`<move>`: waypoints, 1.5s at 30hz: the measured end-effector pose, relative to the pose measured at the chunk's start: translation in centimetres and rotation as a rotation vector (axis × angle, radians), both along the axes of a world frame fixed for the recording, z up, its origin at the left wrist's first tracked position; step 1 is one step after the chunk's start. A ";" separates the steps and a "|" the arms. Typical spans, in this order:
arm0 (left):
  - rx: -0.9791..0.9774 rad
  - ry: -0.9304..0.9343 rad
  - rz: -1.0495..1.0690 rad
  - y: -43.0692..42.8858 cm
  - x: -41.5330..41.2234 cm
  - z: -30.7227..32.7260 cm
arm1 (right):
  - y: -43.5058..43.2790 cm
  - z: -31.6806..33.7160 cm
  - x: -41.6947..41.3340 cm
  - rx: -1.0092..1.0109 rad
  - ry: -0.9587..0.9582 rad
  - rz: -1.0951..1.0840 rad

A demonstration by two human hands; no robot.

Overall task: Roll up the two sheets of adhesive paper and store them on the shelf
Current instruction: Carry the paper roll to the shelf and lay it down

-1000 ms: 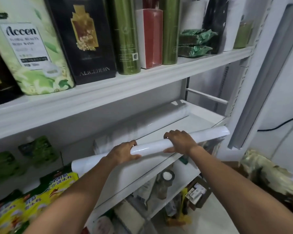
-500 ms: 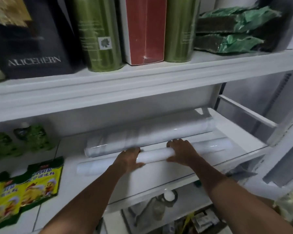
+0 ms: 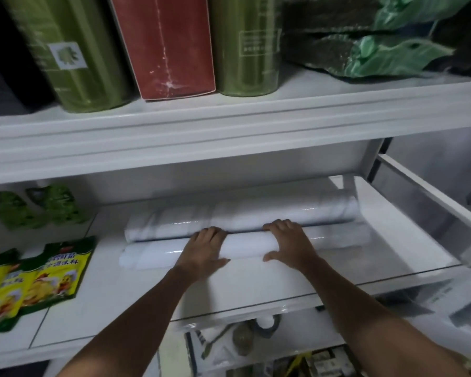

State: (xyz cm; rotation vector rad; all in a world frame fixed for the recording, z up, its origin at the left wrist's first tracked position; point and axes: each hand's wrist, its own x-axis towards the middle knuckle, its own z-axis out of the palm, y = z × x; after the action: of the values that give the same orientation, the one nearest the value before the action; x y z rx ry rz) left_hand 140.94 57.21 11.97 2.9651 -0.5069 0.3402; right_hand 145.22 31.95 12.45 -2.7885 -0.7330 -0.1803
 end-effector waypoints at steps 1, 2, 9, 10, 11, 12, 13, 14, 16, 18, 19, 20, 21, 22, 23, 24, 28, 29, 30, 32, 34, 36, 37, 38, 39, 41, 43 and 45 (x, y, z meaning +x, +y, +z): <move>-0.001 -0.010 -0.011 0.1 -0.1 0.1 | -0.1 -0.1 0.0 -0.002 -0.014 0.016; -0.003 -0.008 -0.016 0.2 -0.2 0.2 | -0.2 -0.1 -0.1 -0.001 -0.031 0.029; 0.029 0.024 -0.017 -0.1 -1.1 0.2 | -0.5 -0.1 -1.6 0.034 -0.103 0.096; 0.042 0.026 -0.018 -0.1 -1.3 0.1 | -0.6 0.0 -1.9 0.032 -0.122 0.097; 0.058 0.024 -0.021 -0.1 -1.4 0.1 | -0.6 0.0 -2.0 0.030 -0.142 0.097; 0.073 0.023 -0.020 -0.1 -1.6 0.1 | -0.6 0.0 -2.2 0.028 -0.161 0.097; 0.084 0.020 -0.016 -0.2 -1.7 0.1 | -0.6 0.0 -2.4 0.023 -0.176 0.097; 0.090 0.020 -0.011 -0.4 -1.9 0.1 | -0.6 -0.1 -2.4 0.016 -0.183 0.095; 0.093 0.022 -0.002 -0.7 -2.0 0.2 | -0.4 -0.2 -2.7 0.005 -0.185 0.085; 0.103 0.017 0.006 -1.0 -1.9 0.2 | -0.1 -0.4 -2.8 0.006 -0.195 0.069; 0.122 0.005 0.007 -1.0 -1.8 0.3 | 0.0 -0.5 -2.8 0.006 -0.201 0.062; 0.136 -0.008 0.012 -0.9 -1.7 0.2 | 0.1 -0.6 -2.7 0.001 -0.206 0.054; 0.141 -0.018 0.019 -0.9 -1.4 0.3 | 0.1 -0.8 -2.6 -0.006 -0.213 0.047; 0.140 -0.016 0.026 -0.8 -1.2 0.2 | 0.2 -0.9 -2.4 -0.015 -0.217 0.041; 0.137 -0.015 0.029 -0.8 -1.0 0.1 | 0.3 -1.1 -2.2 -0.022 -0.220 0.034; 0.134 -0.019 0.029 -0.8 -0.7 0.1 | 0.5 -1.2 -2.0 -0.027 -0.222 0.027; 0.123 -0.021 0.037 -0.8 0.6 -0.1 | 1.1 -1.5 -0.9 -0.017 -0.233 -0.006; 0.127 -0.025 0.041 -0.7 0.8 -0.1 | 1.2 -1.6 -0.7 -0.012 -0.239 -0.010; 0.124 -0.024 0.044 -0.7 1.0 -0.2 | 1.4 -1.6 -0.5 -0.008 -0.244 -0.014; 0.102 -0.032 0.046 -0.7 1.3 -0.4 | 1.5 -1.8 -0.2 0.006 -0.256 -0.015; 0.076 -0.041 0.052 -0.7 1.2 -0.6 | 1.4 -1.9 -0.2 0.011 -0.255 -0.014; 0.058 -0.036 0.038 -0.6 1.0 -0.7 | 1.2 -1.9 -0.2 0.010 -0.251 -0.002; 0.053 -0.030 0.024 -0.5 0.8 -0.7 | 1.1 -2.0 -0.4 0.011 -0.251 0.008; 0.052 -0.019 0.011 -0.5 0.6 -0.6 | 0.9 -2.0 -0.6 0.013 -0.254 0.017; 0.053 -0.008 0.001 -0.4 0.3 -0.5 | 0.8 -2.0 -0.9 0.019 -0.264 0.023; 0.046 0.002 -0.014 -0.3 -0.2 -0.2 | 0.7 -1.8 -1.6 0.027 -0.285 0.033; 0.030 0.006 -0.021 -0.2 -0.7 0.0 | 0.6 -1.6 -2.1 0.023 -0.285 0.043; 0.016 -0.004 -0.027 -0.1 -1.2 0.2 | 0.5 -1.4 -2.5 0.010 -0.272 0.047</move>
State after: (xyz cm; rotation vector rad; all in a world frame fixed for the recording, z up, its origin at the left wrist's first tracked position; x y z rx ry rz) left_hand 139.77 57.13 12.18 2.9707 -0.5515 0.3406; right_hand 142.67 32.45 11.02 -2.7644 -0.8547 -0.5605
